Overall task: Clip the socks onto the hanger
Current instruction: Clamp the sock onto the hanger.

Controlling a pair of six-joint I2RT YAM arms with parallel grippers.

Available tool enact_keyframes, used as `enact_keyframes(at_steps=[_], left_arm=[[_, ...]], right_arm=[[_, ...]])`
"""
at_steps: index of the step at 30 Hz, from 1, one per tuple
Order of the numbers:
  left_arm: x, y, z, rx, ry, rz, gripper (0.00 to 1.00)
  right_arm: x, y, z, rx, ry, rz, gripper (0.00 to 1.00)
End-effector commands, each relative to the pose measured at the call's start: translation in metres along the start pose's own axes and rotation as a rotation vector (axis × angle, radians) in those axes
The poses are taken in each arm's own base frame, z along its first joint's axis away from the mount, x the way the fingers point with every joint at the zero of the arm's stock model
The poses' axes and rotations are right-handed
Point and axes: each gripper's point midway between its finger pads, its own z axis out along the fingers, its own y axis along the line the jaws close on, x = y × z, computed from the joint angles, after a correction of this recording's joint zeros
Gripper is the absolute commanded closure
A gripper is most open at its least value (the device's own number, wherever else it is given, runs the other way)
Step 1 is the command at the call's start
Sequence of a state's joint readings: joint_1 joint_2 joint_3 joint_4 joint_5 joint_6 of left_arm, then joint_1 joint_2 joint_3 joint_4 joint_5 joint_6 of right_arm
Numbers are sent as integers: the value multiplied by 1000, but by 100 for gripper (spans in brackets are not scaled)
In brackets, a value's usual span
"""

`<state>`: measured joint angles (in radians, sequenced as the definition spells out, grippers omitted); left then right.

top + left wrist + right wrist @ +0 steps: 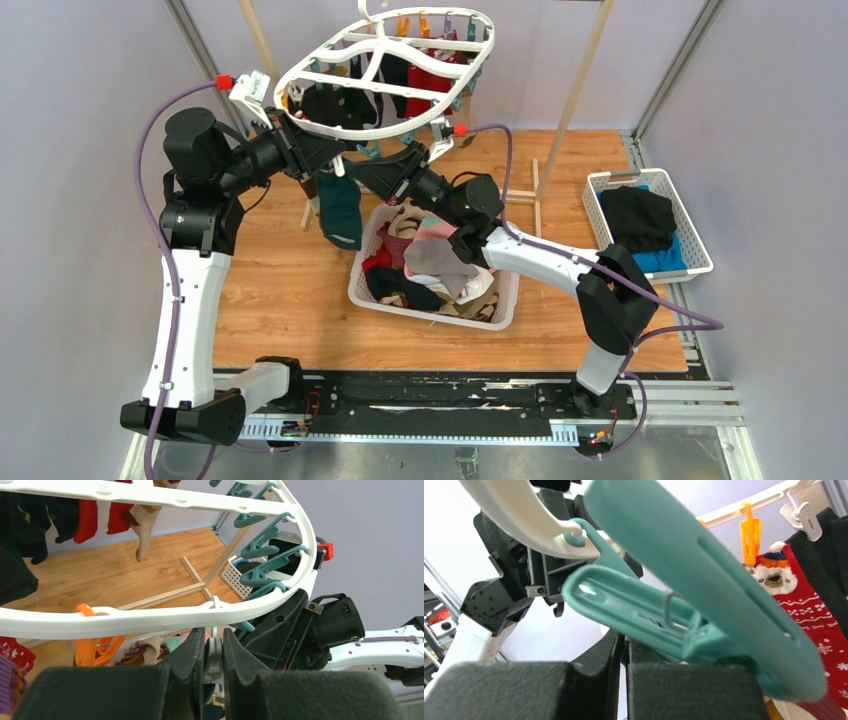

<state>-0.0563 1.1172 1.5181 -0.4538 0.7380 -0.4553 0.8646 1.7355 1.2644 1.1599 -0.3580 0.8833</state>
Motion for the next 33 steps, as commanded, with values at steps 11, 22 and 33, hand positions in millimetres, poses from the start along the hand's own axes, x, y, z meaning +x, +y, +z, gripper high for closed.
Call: enact_keyframes(at_steps=[11, 22, 33], left_arm=[[4, -14, -7, 50, 19, 28, 80], [7, -12, -9, 31, 21, 32, 30], [7, -2, -12, -28, -3, 75, 37]], right_arm=[[-23, 22, 0, -37, -109, 11, 100], [-14, 19, -2, -37, -75, 13, 100], [0, 6, -22, 26, -37, -3, 54]])
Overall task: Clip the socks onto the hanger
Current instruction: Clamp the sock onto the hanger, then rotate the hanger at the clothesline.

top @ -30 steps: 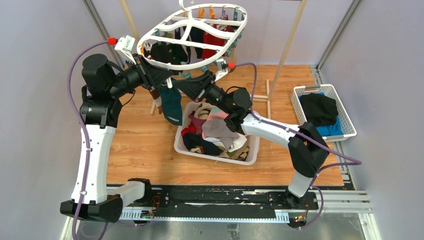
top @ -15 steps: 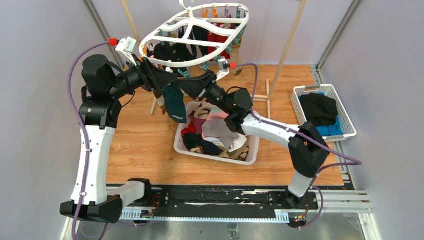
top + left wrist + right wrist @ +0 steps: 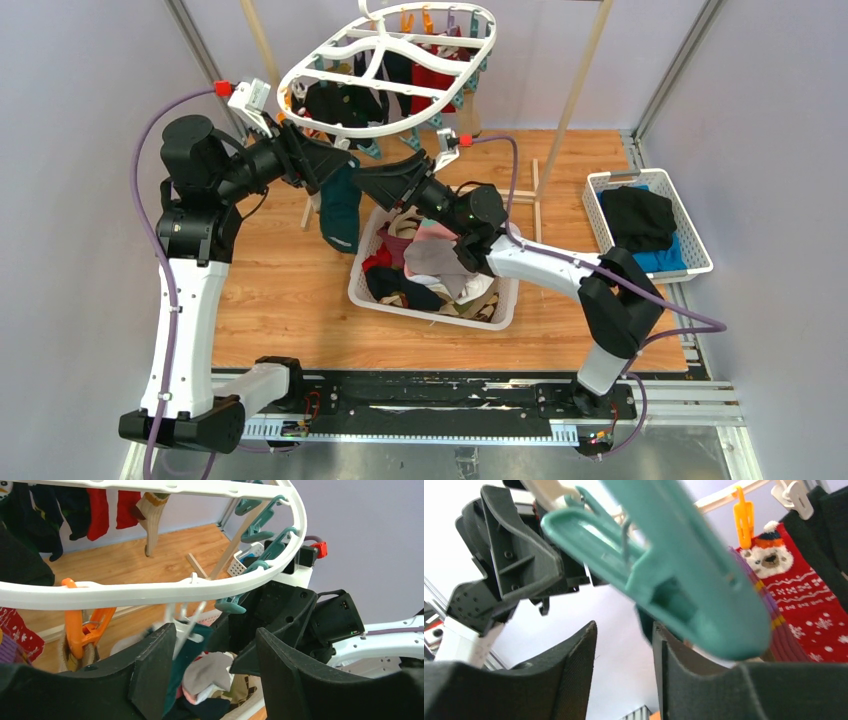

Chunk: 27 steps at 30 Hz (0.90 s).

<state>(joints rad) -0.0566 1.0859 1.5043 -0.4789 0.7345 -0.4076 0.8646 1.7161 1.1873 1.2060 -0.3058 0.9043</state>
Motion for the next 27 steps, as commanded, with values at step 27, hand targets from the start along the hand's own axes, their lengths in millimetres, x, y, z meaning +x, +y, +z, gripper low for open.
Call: enact_keyframes(at_steps=[27], left_arm=[[2, -7, -9, -1, 0, 54, 44]], right_arm=[[-62, -10, -13, -106, -34, -137, 21]])
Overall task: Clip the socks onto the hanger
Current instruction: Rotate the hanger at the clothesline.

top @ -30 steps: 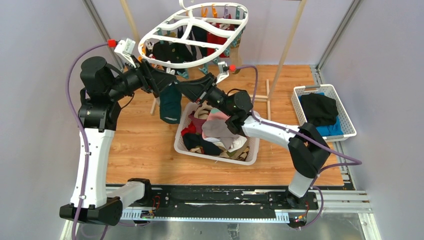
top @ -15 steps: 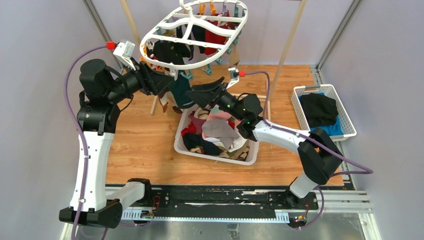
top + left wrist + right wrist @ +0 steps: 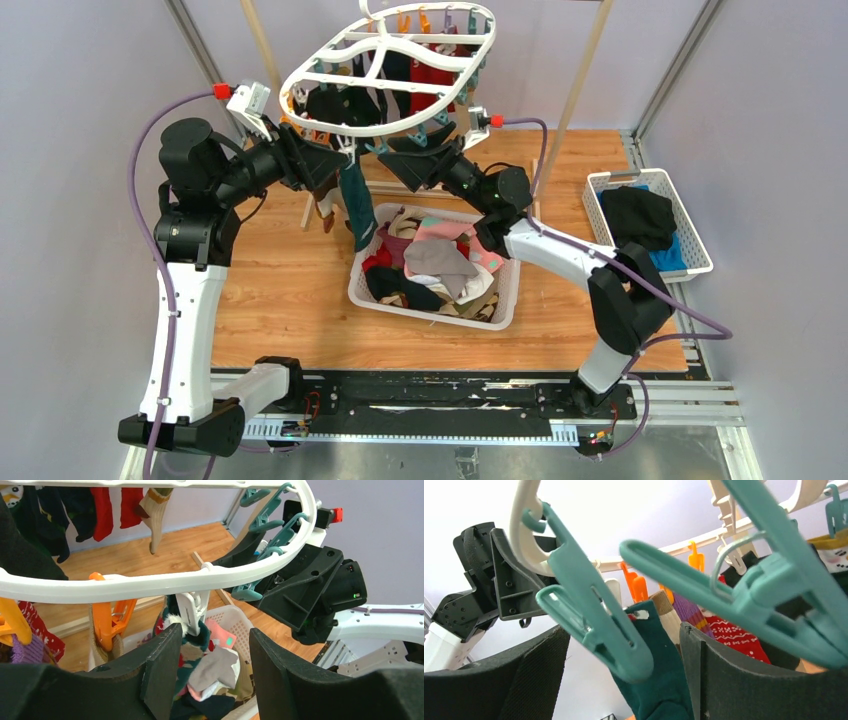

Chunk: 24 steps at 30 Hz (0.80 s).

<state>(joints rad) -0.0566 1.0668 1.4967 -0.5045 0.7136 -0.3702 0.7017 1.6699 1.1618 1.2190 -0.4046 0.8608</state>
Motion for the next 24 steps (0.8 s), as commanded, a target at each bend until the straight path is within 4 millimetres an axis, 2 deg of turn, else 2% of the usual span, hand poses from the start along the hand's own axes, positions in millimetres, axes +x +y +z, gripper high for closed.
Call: enact_keyframes(at_steps=[1, 4, 10, 15, 18, 24], left_arm=[[-2, -9, -5, 22, -3, 25, 44], [-4, -11, -6, 27, -4, 27, 44], [-5, -14, -8, 33, -6, 35, 45], [-5, -15, -9, 31, -4, 35, 45], [-6, -16, -11, 26, -4, 41, 45], [-8, -19, -16, 17, -10, 51, 44]], right_arm=[[-8, 19, 11, -132, -18, 9, 21], [-7, 21, 14, -144, -18, 10, 26], [-7, 29, 13, -186, -35, 32, 51], [-4, 42, 16, -199, -19, -3, 59], [-2, 44, 17, -172, -11, -34, 68], [3, 50, 18, -104, -6, -113, 78]])
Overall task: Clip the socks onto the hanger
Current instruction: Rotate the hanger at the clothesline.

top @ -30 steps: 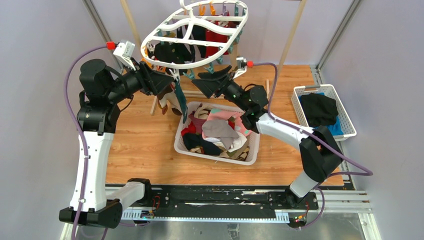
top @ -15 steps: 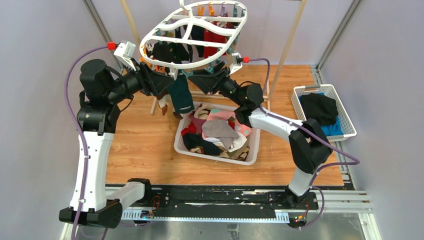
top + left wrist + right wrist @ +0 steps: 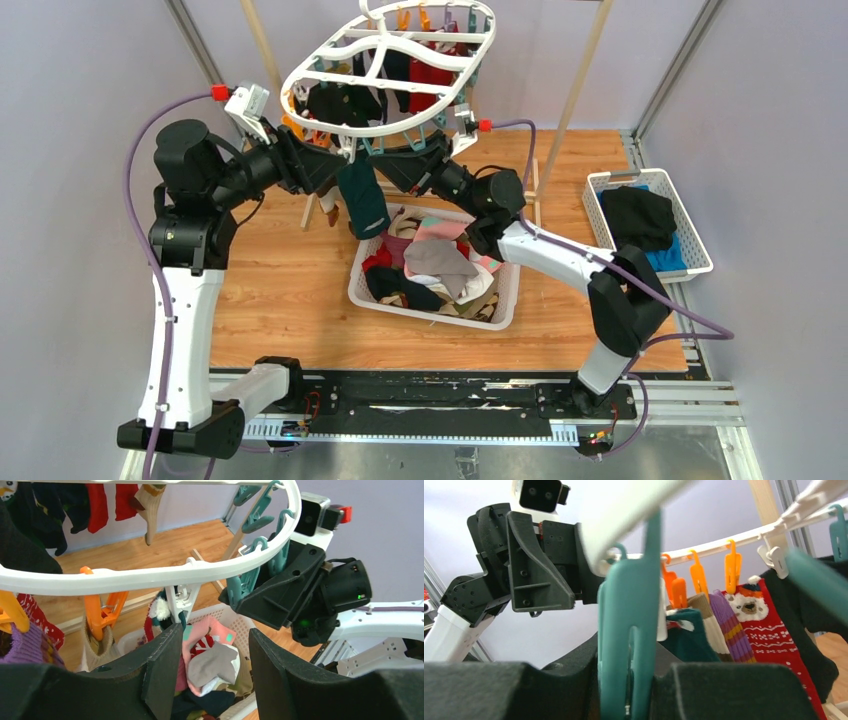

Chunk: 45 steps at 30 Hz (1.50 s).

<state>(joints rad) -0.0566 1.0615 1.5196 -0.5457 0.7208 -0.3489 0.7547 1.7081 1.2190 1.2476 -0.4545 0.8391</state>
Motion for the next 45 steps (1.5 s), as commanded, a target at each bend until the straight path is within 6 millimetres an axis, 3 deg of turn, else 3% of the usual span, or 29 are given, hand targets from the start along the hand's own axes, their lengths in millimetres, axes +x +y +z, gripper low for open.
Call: enact_keyframes(at_steps=[1, 7, 12, 19, 31, 36, 45], left_arm=[[-8, -14, -12, 9, -21, 38, 44], [-12, -17, -19, -14, -38, 42, 43], [-13, -25, -27, -13, -50, 23, 32], [-8, -20, -30, -53, -59, -9, 30], [-18, -6, -2, -30, -79, -157, 36], [-14, 6, 12, -33, -59, -181, 39], [-22, 7, 21, -6, -71, -193, 44]], right_arm=[[-13, 23, 5, 14, -36, -119, 80], [-8, 30, 12, 113, -42, -239, 96], [4, 31, 24, 220, -18, -318, 100], [23, 23, 40, 271, 19, -353, 100], [33, 24, 52, 266, 35, -373, 100], [35, 23, 52, 266, 46, -380, 100], [39, 22, 52, 267, 66, -388, 100]])
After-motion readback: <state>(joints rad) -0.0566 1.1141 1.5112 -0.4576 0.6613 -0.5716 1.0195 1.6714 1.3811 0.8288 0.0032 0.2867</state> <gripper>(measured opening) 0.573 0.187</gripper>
